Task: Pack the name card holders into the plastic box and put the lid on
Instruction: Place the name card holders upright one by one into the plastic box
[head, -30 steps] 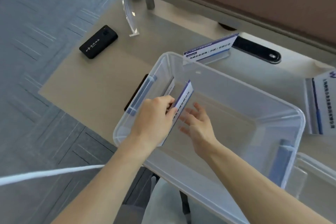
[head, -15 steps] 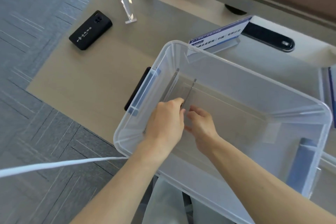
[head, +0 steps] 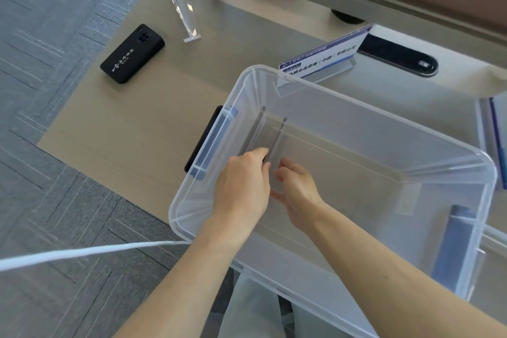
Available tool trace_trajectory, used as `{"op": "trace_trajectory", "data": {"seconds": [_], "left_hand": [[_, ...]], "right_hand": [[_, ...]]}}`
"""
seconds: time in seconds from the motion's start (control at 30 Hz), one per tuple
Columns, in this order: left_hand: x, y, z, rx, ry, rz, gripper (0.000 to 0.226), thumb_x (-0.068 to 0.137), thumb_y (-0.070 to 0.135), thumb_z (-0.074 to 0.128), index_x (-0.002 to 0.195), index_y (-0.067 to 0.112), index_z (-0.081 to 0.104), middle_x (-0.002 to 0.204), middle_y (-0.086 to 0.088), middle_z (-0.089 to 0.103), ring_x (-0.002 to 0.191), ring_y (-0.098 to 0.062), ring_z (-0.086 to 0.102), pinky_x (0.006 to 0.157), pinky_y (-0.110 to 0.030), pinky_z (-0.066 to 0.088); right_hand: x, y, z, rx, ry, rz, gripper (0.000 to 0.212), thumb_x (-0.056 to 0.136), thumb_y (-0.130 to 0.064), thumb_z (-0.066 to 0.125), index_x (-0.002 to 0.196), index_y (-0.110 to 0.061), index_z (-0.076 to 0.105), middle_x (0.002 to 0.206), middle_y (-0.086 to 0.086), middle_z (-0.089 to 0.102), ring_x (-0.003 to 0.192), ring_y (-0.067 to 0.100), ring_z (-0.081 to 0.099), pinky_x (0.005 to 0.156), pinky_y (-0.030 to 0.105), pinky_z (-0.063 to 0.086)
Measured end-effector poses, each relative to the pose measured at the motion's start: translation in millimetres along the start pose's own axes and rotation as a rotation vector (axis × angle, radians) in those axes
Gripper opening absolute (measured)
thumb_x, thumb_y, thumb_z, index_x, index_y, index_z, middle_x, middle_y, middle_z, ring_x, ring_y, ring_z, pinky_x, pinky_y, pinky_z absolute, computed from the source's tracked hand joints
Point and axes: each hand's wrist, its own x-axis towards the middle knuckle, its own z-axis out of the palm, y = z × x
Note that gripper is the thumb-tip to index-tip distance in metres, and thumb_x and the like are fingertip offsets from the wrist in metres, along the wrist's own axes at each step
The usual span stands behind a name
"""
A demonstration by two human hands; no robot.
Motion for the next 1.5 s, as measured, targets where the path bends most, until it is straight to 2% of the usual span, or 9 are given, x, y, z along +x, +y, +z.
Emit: {"op": "trace_trajectory", "data": {"seconds": [0.4,0.57,0.63,0.73,0.83,0.97,1.1,1.4,1.5], "left_hand": [[-1,2,1,0.023,0.022,-0.018,0.036,0.104,0.024,0.054,0.139,0.018,0.062,0.112,-0.005,0.077,0.104,-0.023,0.073,0.082,-0.031,0.058],[0,2,1,0.03,0.012,-0.032,0.037,0.105,0.025,0.053,0.141,0.019,0.06,0.116,-0.005,0.076,0.107,-0.022,0.072,0.085,-0.03,0.057],[0,3,0,0.04,0.002,-0.034,0.039,0.104,0.028,0.054,0.141,0.019,0.06,0.117,-0.004,0.076,0.109,-0.022,0.072,0.086,-0.031,0.058],[3,14,-15,0.066,0.032,-0.002,0.042,0.102,0.037,0.055,0.139,0.018,0.061,0.116,-0.003,0.077,0.11,-0.022,0.072,0.089,-0.037,0.059],[9,48,-45,0.005,0.1,0.074,0.04,0.101,0.04,0.055,0.135,0.021,0.063,0.119,0.0,0.076,0.113,-0.022,0.07,0.092,-0.041,0.057],[29,136,-84,-0.314,0.106,0.227,0.033,0.098,0.037,0.06,0.126,0.021,0.069,0.118,0.007,0.075,0.109,-0.006,0.069,0.096,-0.019,0.051],[35,240,-82,-0.497,-0.083,0.327,0.031,0.097,0.034,0.065,0.125,0.02,0.068,0.111,0.007,0.074,0.092,0.004,0.068,0.081,-0.002,0.045],[-19,378,46,-0.514,-0.588,0.293,0.035,0.099,0.035,0.063,0.126,0.012,0.068,0.122,-0.004,0.071,0.111,-0.015,0.064,0.109,-0.041,0.049],[-35,413,99,-0.479,-0.635,0.286,0.039,0.098,0.036,0.065,0.126,0.011,0.068,0.121,-0.005,0.071,0.106,-0.018,0.064,0.107,-0.039,0.05]], "right_hand": [[-2,-2,1,0.036,-0.026,0.015,0.061,0.099,-0.005,0.046,0.157,-0.013,0.028,0.161,0.002,0.034,0.132,0.016,0.043,0.107,0.05,0.047],[-3,-1,1,0.025,-0.029,0.023,0.061,0.1,-0.006,0.044,0.158,-0.014,0.025,0.163,0.001,0.031,0.143,0.021,0.038,0.11,0.051,0.044],[-4,-3,1,0.011,-0.023,0.014,0.062,0.1,-0.008,0.045,0.158,-0.015,0.025,0.161,0.001,0.033,0.138,0.02,0.043,0.11,0.051,0.044],[-16,-12,-2,-0.059,0.024,-0.016,0.064,0.099,-0.012,0.048,0.158,-0.017,0.027,0.143,0.001,0.044,0.105,0.011,0.055,0.107,0.049,0.048],[-52,-37,-16,-0.085,0.047,-0.113,0.062,0.097,-0.016,0.052,0.156,-0.02,0.033,0.145,-0.002,0.046,0.12,0.014,0.053,0.11,0.048,0.045],[-114,-96,-55,-0.041,0.079,-0.339,0.048,0.098,-0.019,0.056,0.144,-0.024,0.047,0.136,-0.001,0.055,0.121,0.012,0.056,0.108,0.045,0.047],[-160,-141,-133,0.049,0.242,-0.534,0.039,0.095,-0.026,0.061,0.134,-0.026,0.057,0.123,-0.007,0.064,0.114,0.007,0.061,0.107,0.043,0.048],[-223,-108,-360,0.326,0.688,-0.525,0.032,0.1,-0.018,0.058,0.131,-0.013,0.059,0.125,0.006,0.063,0.104,0.015,0.06,0.08,0.031,0.051],[-232,-81,-425,0.383,0.764,-0.477,0.03,0.1,-0.013,0.056,0.129,-0.011,0.058,0.121,0.007,0.062,0.102,0.018,0.059,0.085,0.036,0.05]]}}
